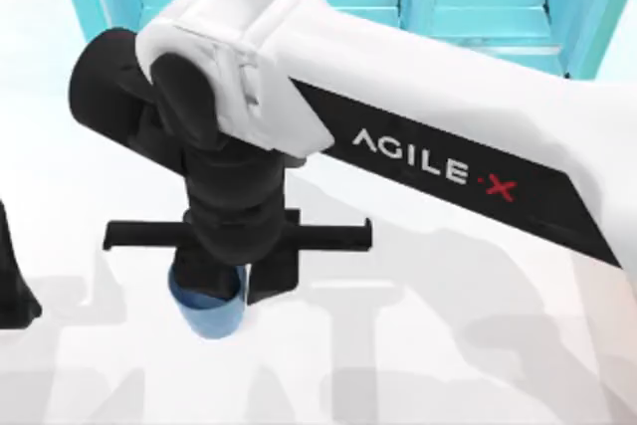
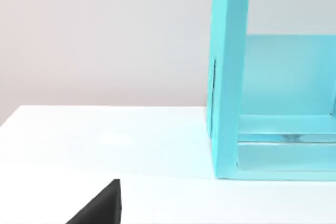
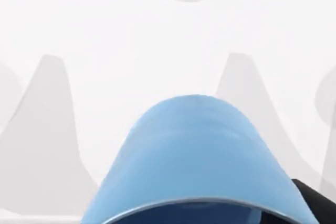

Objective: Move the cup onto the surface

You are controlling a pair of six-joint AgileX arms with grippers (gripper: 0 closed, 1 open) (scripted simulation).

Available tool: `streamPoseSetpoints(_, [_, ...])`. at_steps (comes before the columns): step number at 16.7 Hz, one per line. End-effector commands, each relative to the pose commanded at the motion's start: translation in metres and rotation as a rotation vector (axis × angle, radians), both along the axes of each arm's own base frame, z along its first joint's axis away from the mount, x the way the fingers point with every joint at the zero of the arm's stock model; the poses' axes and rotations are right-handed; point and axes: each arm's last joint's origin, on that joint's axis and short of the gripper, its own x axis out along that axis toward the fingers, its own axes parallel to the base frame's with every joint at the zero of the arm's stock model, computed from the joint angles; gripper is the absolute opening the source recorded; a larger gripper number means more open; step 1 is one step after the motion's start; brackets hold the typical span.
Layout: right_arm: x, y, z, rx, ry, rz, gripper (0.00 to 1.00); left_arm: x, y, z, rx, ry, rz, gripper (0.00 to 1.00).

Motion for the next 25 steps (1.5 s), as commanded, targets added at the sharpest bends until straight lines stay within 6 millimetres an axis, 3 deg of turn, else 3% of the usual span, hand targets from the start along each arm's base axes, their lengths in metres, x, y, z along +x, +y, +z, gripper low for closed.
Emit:
streamPoseSetpoints(8, [0.000, 0.011, -0.059, -0.001, 0.000, 0.003, 0.00, 0.000, 0.000, 0.000, 0.000, 0.000, 0.000, 1.00])
streamPoseSetpoints(13, [-0.001, 0.011, -0.063, -0.002, -0.002, 0.004, 0.00, 0.000, 0.000, 0.000, 0.000, 0.000, 0.000, 1.00])
streamPoseSetpoints(25, [-0.001, 0.011, -0.063, -0.002, -0.002, 0.004, 0.90, 0.000, 0.000, 0.000, 0.000, 0.000, 0.000, 1.00])
